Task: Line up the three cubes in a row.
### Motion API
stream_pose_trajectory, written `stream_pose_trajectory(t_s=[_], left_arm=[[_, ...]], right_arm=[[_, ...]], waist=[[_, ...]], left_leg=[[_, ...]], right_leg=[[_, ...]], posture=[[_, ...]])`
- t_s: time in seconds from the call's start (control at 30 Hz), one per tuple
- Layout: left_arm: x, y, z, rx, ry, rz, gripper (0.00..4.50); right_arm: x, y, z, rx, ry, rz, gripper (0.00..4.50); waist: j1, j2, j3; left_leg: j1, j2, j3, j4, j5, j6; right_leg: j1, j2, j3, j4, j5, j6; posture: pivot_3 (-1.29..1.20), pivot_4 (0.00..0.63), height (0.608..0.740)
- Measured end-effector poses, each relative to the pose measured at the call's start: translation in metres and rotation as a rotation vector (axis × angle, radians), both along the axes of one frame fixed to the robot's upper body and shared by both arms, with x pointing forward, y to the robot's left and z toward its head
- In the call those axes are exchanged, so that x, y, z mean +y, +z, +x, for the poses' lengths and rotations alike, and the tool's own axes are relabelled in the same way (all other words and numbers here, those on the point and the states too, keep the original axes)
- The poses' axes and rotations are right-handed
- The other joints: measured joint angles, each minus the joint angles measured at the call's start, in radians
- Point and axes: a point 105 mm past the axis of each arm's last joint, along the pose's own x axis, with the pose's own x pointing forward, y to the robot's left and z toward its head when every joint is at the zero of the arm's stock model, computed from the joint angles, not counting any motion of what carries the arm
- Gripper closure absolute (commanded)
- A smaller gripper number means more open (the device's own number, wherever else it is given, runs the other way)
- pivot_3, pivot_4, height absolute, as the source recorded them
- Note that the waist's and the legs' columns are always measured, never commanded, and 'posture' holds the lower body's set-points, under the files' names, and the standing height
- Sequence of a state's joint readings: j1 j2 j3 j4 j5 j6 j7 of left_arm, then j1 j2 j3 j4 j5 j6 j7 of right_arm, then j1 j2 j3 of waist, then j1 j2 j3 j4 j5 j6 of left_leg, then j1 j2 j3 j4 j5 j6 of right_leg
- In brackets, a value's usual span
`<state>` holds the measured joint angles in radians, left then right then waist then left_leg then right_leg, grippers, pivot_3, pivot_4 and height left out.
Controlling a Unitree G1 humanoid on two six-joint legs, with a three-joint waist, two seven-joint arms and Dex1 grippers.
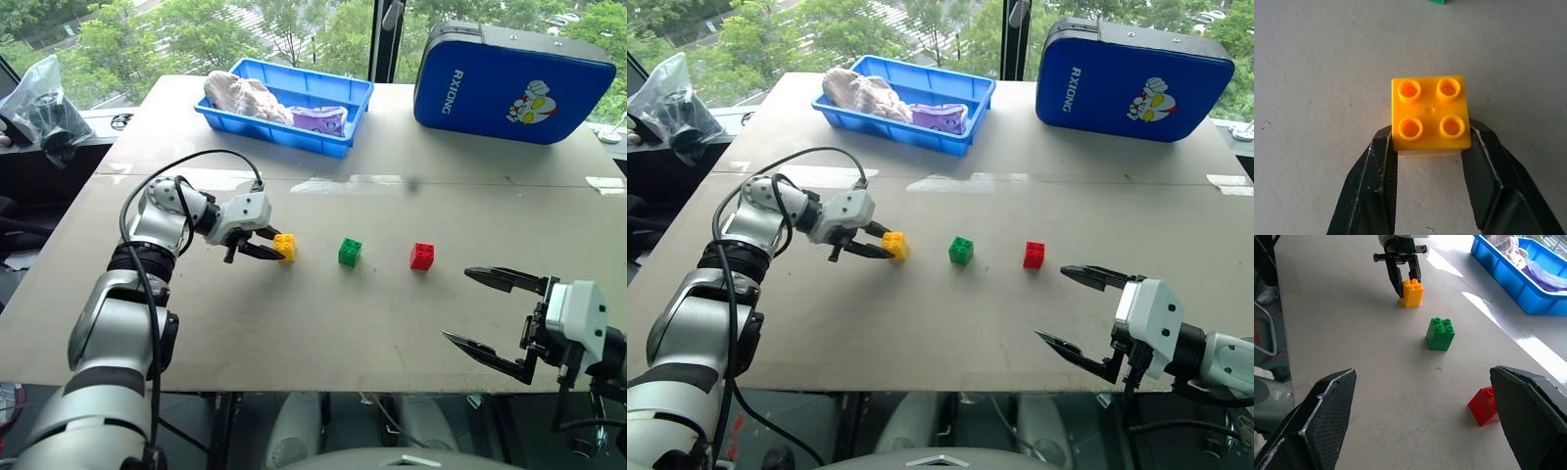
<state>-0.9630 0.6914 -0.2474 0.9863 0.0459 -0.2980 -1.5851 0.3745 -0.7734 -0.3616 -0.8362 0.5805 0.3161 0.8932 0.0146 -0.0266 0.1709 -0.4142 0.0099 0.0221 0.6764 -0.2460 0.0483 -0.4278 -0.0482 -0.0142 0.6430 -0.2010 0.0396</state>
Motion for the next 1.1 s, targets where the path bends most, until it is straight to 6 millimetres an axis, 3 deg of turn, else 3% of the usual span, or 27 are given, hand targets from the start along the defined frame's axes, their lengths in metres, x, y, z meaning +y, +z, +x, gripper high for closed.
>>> stream_pose_trajectory(t_s=[0.17,0.2,0.37,0.53,0.7,0.8,0.87,0.97,1.1], left_arm=[[0.001,0.002,0.003,-0.003,0.008,0.002,3.24],[-0.001,0.001,0.003,0.003,0.009,-0.003,2.23],[-0.003,-0.001,0.002,0.017,0.002,-0.01,0.03],[0.003,0.006,0.001,-0.018,0.036,-0.048,0.03],[0.02,0.009,-0.02,-0.013,0.158,-0.139,0.03],[0.027,0.005,-0.044,-0.013,0.33,-0.258,0.03],[0.027,0.005,-0.049,-0.017,0.402,-0.3,0.03],[0.023,0.02,-0.054,-0.136,0.593,-0.49,0.03],[0.014,0.008,-0.075,-0.07,0.762,-0.573,0.03]], right_arm=[[0.0,0.0,0.0,-0.001,0.001,0.0,0.01],[0.0,0.001,0.0,-0.003,0.001,-0.001,0.01],[0.001,0.002,0.001,-0.015,0.0,-0.002,0.01],[-0.001,0.003,0.004,-0.023,-0.001,-0.004,0.01],[-0.007,0.0,0.009,-0.018,-0.017,-0.014,0.01],[-0.018,-0.004,0.017,-0.025,-0.072,-0.03,0.01],[-0.024,-0.006,0.022,-0.035,-0.113,-0.032,0.01],[-0.032,-0.008,0.031,-0.033,-0.173,-0.013,0.01],[-0.046,-0.023,0.031,0.049,-0.251,-0.021,0.01]], waist=[[0.0,0.0,0.0],[0.0,0.0,0.0],[0.0,0.0,0.0],[-0.007,0.0,0.0],[-0.01,0.0,0.0],[-0.014,0.0,0.0],[-0.002,0.0,0.0],[0.004,0.002,-0.001],[0.001,0.002,-0.002]], left_leg=[[0.0,0.0,0.0,0.0,0.0,0.0],[0.0,0.0,0.0,0.0,0.0,0.0],[0.0,0.0,0.0,0.0,0.0,0.0],[0.0,0.0,0.001,0.0,0.0,0.0],[0.0,0.002,0.0,0.0,0.0,0.0],[0.0,0.003,0.0,0.0,0.0,0.0],[0.0,0.003,-0.001,0.0,0.0,0.0],[0.002,0.002,-0.001,0.0,0.0,0.0],[0.003,0.002,-0.002,0.0,0.0,0.0]], right_leg=[[0.0,0.0,0.0,0.0,0.0,0.0],[0.0,0.0,0.0,0.0,0.0,0.0],[0.0,0.0,0.0,0.0,0.0,0.0],[0.0,0.0,0.001,0.0,0.0,-0.001],[0.0,0.0,0.001,0.001,0.001,-0.001],[0.0,-0.006,0.001,0.0,0.0,-0.001],[0.0,-0.005,0.0,0.0,-0.001,-0.001],[0.003,-0.007,0.001,0.0,-0.002,-0.003],[0.004,-0.006,0.001,0.0,-0.001,-0.003]], posture=[[0.0,0.15,0.74],[0.0,0.15,0.74],[0.0,0.15,0.74],[0.0,0.15,0.74],[0.0,0.15,0.74],[0.0,0.15,0.74],[0.0,0.15,0.74],[0.0,0.15,0.74],[0.0,0.15,0.74]])
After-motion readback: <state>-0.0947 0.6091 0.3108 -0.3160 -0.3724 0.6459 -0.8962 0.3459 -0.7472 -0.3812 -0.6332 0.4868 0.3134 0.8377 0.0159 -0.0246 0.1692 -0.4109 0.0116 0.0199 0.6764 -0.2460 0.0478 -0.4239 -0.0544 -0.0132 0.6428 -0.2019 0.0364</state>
